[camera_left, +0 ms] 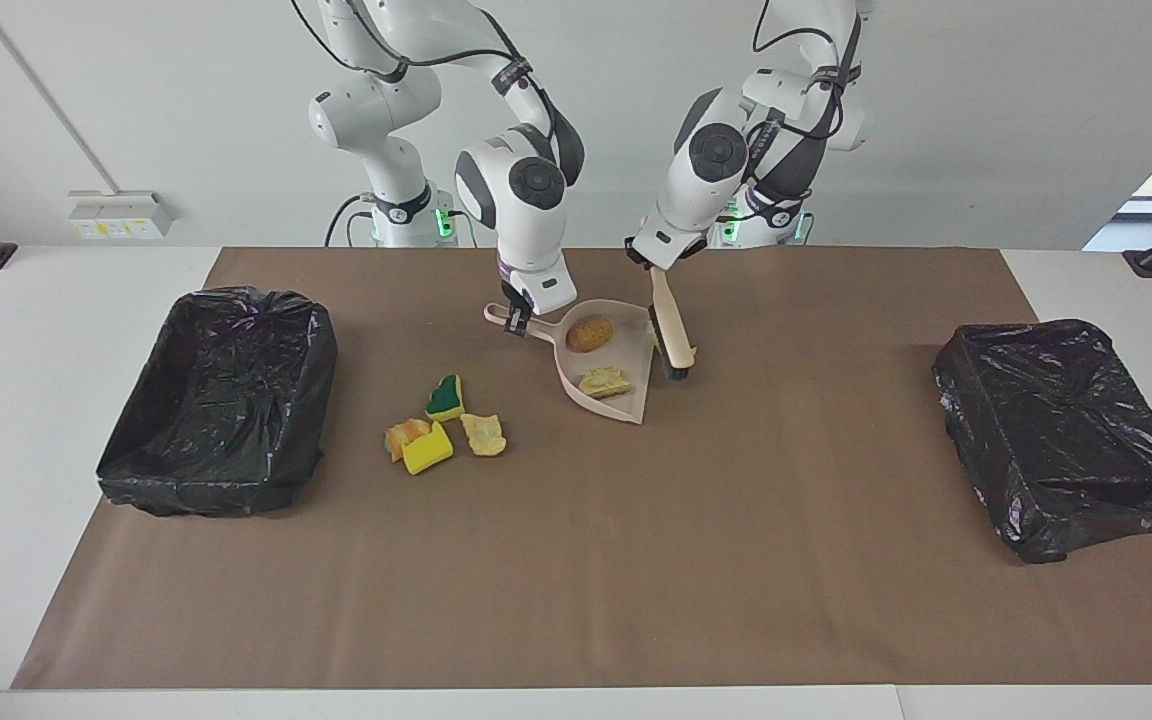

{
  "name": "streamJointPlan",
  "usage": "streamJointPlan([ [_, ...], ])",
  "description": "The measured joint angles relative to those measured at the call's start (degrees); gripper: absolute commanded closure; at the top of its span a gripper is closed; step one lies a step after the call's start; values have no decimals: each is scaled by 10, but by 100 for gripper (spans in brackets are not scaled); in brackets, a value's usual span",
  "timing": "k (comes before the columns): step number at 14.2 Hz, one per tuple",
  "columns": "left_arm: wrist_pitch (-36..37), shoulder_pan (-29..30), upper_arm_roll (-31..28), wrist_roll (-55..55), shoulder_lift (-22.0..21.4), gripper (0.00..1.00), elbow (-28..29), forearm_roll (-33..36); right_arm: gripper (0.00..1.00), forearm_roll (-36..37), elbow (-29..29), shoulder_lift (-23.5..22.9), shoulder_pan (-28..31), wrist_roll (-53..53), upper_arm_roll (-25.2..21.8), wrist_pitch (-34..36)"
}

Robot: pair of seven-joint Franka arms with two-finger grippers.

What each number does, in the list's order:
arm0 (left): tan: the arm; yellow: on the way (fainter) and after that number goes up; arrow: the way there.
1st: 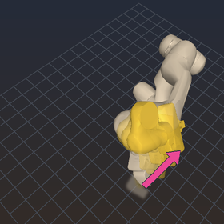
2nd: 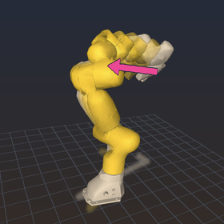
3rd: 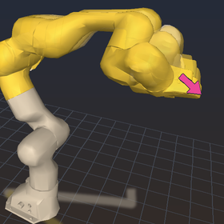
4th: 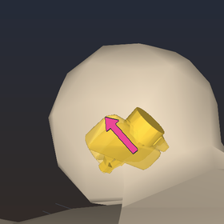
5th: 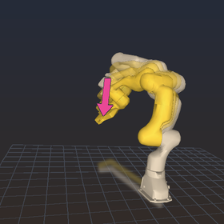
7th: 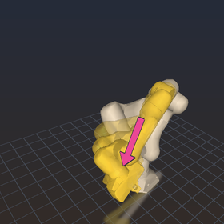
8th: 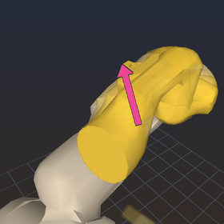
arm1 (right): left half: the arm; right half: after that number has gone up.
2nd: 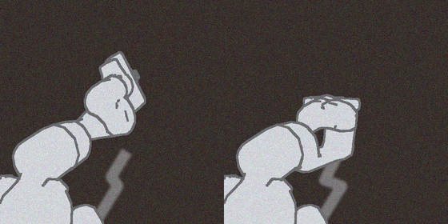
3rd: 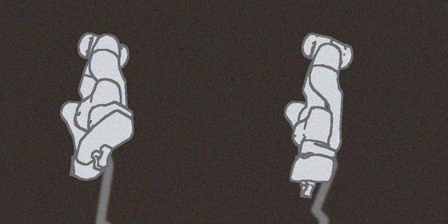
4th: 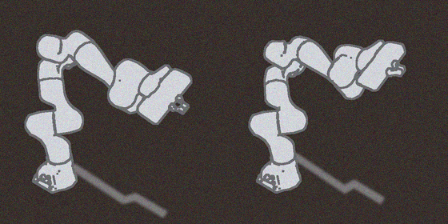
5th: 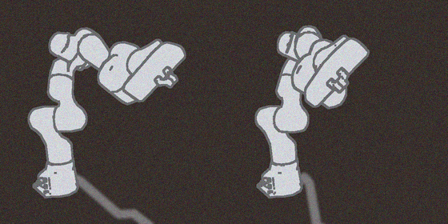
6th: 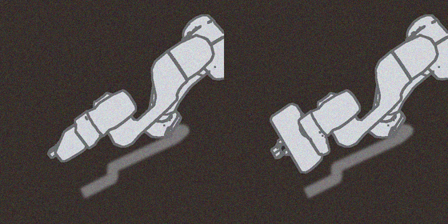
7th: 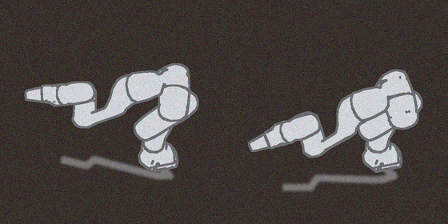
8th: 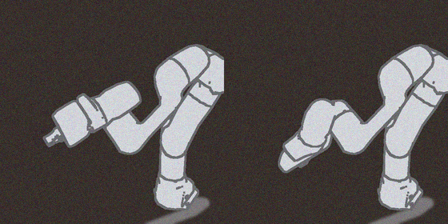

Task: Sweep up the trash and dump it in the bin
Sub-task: 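Sweep the trash into the dustpan held by the right gripper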

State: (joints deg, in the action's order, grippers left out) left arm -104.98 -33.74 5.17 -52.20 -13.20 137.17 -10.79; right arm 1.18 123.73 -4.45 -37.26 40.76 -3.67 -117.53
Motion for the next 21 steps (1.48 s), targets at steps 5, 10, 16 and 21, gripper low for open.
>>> streamJointPlan([
  [5,-116,3,3,-20,-4,100,59,-21,100,0,0,0,0,0,0,0],
  [10,-162,-20,10,121,14,100,35,-83,100,0,0,0,0,0,0,0],
  [16,-106,-25,10,152,33,100,-40,-85,100,0,0,0,0,0,0,0],
  [21,-14,-18,-1,154,17,100,-75,-27,100,0,0,0,0,0,0,0],
])
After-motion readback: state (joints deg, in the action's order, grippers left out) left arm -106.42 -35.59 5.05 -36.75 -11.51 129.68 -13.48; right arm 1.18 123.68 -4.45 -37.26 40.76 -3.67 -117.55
